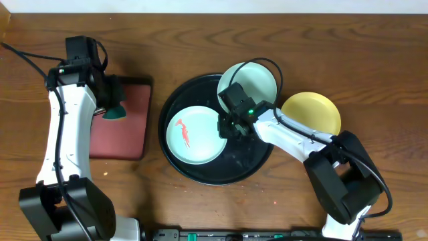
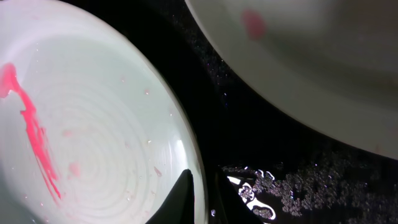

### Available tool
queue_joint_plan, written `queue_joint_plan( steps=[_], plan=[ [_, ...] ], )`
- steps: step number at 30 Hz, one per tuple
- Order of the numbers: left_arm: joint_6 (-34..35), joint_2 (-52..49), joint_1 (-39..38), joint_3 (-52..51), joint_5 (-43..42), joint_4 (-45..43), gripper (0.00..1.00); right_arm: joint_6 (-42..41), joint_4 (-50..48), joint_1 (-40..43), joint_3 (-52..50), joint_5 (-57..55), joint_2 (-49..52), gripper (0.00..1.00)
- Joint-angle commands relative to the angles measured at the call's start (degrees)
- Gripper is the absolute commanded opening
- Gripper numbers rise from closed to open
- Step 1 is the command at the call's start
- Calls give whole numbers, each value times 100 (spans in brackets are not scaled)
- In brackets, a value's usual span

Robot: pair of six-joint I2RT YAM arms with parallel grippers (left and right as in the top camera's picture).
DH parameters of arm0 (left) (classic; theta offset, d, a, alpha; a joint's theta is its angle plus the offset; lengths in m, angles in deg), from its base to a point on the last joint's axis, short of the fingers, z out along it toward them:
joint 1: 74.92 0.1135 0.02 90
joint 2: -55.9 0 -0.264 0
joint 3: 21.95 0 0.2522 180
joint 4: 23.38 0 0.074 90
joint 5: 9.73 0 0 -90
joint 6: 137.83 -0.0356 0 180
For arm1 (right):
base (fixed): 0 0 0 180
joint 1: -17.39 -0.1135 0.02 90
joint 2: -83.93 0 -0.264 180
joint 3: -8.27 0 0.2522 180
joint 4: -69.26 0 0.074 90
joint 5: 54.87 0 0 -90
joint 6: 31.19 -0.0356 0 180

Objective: Clean dirty plates on tray and stack at the side
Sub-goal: 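Bring the sponge in the left gripper onto the green plate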

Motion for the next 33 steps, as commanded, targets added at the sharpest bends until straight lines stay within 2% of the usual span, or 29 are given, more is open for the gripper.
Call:
queue_joint_plan(
  steps=[1, 5, 7, 11, 20, 29, 33],
  plan=[
    [31, -57, 7, -31, -168, 46, 7, 0, -33, -9, 195, 111, 203, 9],
    [31, -57, 7, -31, -319, 48, 7, 24, -33, -9, 299, 138, 306, 7],
    [31, -57, -4, -37, -426, 66, 7, 24, -31, -9, 299, 136, 308, 1],
    [37, -57, -136, -42, -656, 138, 7, 20, -15, -4, 299, 136, 308, 1],
    [234, -66, -1093, -358, -960, 52, 7, 4, 9, -2, 299, 138, 308, 1],
    [1040, -70, -1974, -1322, -964, -876, 7, 28, 9, 2, 299, 146, 308, 1],
    [1038, -70, -2356, -1665, -940, -1224, 8, 28, 7, 2, 299, 162, 308, 1]
  ],
)
